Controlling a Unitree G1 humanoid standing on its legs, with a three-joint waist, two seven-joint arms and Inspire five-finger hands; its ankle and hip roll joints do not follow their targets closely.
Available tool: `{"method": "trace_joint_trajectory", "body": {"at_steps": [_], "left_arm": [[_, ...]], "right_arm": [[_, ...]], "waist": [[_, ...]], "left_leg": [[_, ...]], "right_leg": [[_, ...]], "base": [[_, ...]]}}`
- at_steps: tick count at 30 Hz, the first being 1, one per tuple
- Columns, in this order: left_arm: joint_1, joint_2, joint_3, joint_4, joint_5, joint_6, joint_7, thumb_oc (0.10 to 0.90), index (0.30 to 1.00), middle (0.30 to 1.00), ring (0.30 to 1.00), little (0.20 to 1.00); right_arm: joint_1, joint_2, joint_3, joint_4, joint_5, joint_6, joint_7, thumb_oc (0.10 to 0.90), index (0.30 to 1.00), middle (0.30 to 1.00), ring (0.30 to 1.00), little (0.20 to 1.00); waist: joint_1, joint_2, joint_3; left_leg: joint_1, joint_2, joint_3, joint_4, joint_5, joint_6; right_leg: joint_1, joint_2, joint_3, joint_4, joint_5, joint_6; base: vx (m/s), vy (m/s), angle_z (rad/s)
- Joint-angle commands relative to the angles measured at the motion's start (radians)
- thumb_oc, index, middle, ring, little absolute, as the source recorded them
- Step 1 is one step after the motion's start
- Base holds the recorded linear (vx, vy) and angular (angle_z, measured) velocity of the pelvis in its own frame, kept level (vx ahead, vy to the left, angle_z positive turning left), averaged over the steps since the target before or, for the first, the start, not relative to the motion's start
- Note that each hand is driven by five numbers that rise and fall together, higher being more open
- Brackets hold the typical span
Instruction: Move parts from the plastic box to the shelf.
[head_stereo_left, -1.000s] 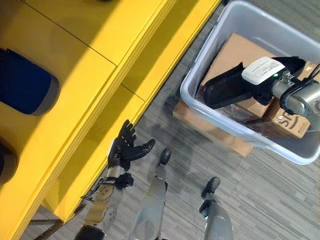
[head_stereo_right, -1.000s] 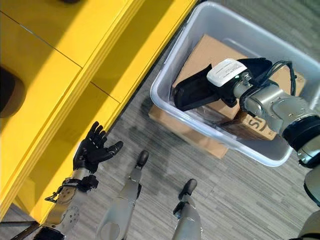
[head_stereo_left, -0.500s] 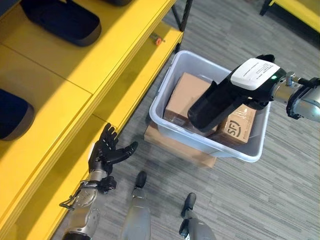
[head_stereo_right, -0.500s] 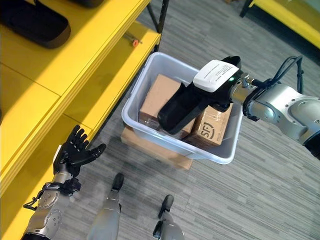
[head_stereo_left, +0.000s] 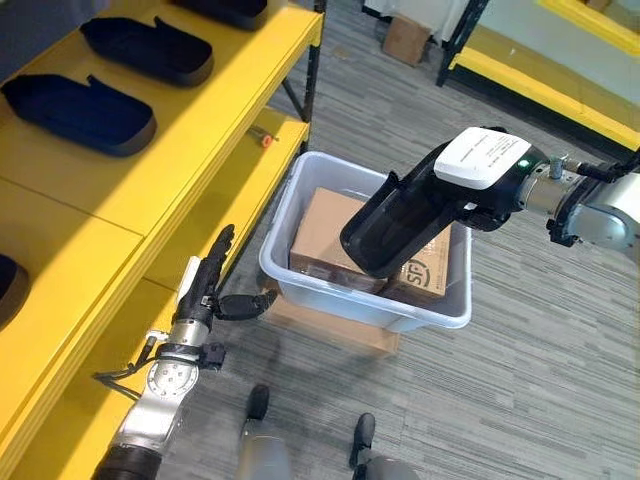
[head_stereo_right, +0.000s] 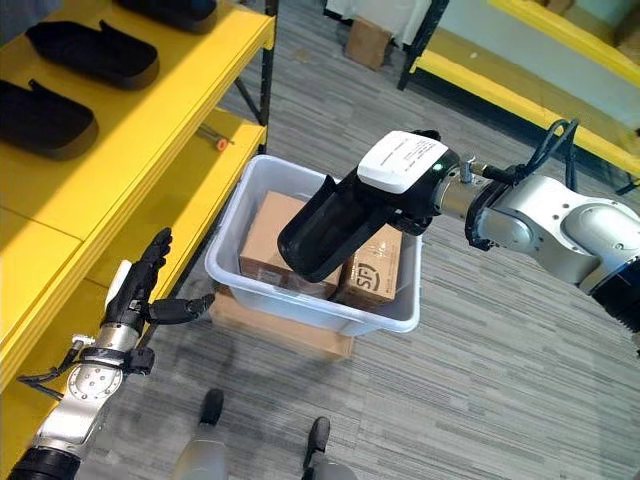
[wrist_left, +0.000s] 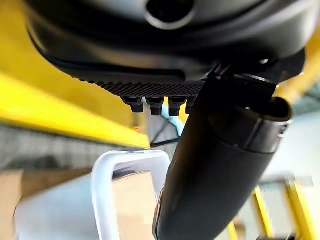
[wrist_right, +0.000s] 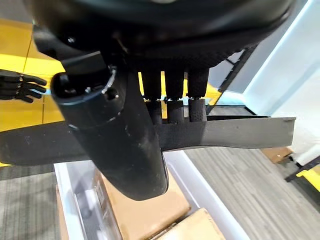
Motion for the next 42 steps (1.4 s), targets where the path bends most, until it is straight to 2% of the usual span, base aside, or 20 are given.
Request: {"method": "trace_joint_trajectory", "body": {"at_steps": [1,3,5,6,8,14,15,18,34,42], "left_arm": [[-0.086,0.074,-0.075,-0.075,0.167,-0.141,0.083,0.9,1.0,1.0,1.0,1.0],[-0.102,0.081,-0.094,-0.07,0.204,-0.141,0.096,0.9,1.0,1.0,1.0,1.0],[-0.143,0.109,-0.144,-0.069,0.328,-0.149,0.137,0.9,1.0,1.0,1.0,1.0],[-0.144,0.108,-0.145,-0.068,0.329,-0.149,0.138,0.9,1.0,1.0,1.0,1.0],[-0.168,0.133,-0.183,-0.069,0.422,-0.149,0.188,0.9,1.0,1.0,1.0,1.0],[-0.176,0.132,-0.192,-0.066,0.442,-0.148,0.207,0.9,1.0,1.0,1.0,1.0],[-0.169,0.121,-0.202,-0.069,0.518,-0.139,0.28,0.9,1.0,1.0,1.0,1.0],[-0.167,0.109,-0.201,-0.064,0.561,-0.13,0.327,0.9,1.0,1.0,1.0,1.0],[-0.156,0.062,-0.179,-0.11,0.663,-0.092,0.441,0.9,1.0,1.0,1.0,1.0],[-0.124,0.047,-0.143,-0.132,0.659,-0.085,0.454,0.9,1.0,1.0,1.0,1.0]], "right_arm": [[-0.146,0.048,-0.016,0.034,0.047,0.002,-0.106,0.4,0.3,0.3,0.3,0.3],[-0.159,0.049,-0.008,0.027,0.048,-0.002,-0.11,0.4,0.3,0.3,0.3,0.3],[-0.18,0.058,0.007,0.012,0.045,-0.018,-0.135,0.4,0.3,0.3,0.3,0.3],[-0.181,0.057,0.008,0.012,0.045,-0.018,-0.135,0.4,0.3,0.3,0.3,0.3],[-0.193,0.065,0.016,0.001,0.038,-0.032,-0.16,0.4,0.3,0.3,0.3,0.3],[-0.195,0.065,0.016,-0.006,0.04,-0.036,-0.169,0.4,0.3,0.3,0.3,0.3],[-0.192,0.071,0.008,-0.022,0.03,-0.042,-0.203,0.4,0.3,0.3,0.3,0.3],[-0.189,0.074,-0.006,-0.027,0.022,-0.043,-0.224,0.4,0.3,0.3,0.3,0.3],[-0.168,0.083,-0.068,-0.064,0.03,-0.038,-0.264,0.4,0.3,0.3,0.3,0.3],[-0.166,0.08,-0.076,-0.047,0.014,-0.027,-0.277,0.4,0.3,0.3,0.3,0.3]], "waist": [[-0.019,-0.024,-0.165],[-0.023,-0.026,-0.168],[-0.037,-0.028,-0.179],[-0.036,-0.028,-0.178],[-0.045,-0.027,-0.185],[-0.047,-0.027,-0.187],[-0.056,-0.031,-0.197],[-0.056,-0.036,-0.197],[-0.045,-0.068,-0.196],[-0.035,-0.081,-0.193]], "left_leg": [[0.025,0.095,0.01,-0.026,-0.001,-0.032],[0.033,0.098,0.012,-0.026,-0.003,-0.033],[0.052,0.11,0.019,-0.023,-0.01,-0.036],[0.053,0.11,0.02,-0.024,-0.01,-0.036],[0.069,0.12,0.026,-0.026,-0.013,-0.038],[0.077,0.121,0.028,-0.029,-0.013,-0.038],[0.091,0.131,0.036,-0.034,-0.015,-0.039],[0.099,0.133,0.039,-0.034,-0.017,-0.039],[0.1,0.142,0.036,-0.036,-0.021,-0.036],[0.096,0.143,0.032,-0.035,-0.021,-0.035]], "right_leg": [[0.176,0.003,-0.002,0.004,-0.039,0.049],[0.18,0.005,0.002,0.006,-0.042,0.047],[0.188,0.011,0.016,0.013,-0.053,0.043],[0.188,0.011,0.016,0.013,-0.053,0.043],[0.196,0.016,0.021,0.015,-0.065,0.041],[0.199,0.018,0.024,0.015,-0.068,0.04],[0.206,0.024,0.031,0.014,-0.078,0.037],[0.21,0.025,0.036,0.015,-0.078,0.036],[0.212,0.034,0.04,0.015,-0.089,0.031],[0.216,0.039,0.038,0.013,-0.09,0.029]], "base": [[0.02,-0.011,-0.09],[0.02,-0.014,-0.06],[0.05,-0.019,-0.12],[0.05,-0.02,-0.08],[0.03,-0.013,-0.06],[0.01,-0.004,-0.08],[0.04,-0.016,0.01],[0.01,-0.006,-0.01],[0.0,-0.001,-0.01],[0.0,0.0,0.0]]}}
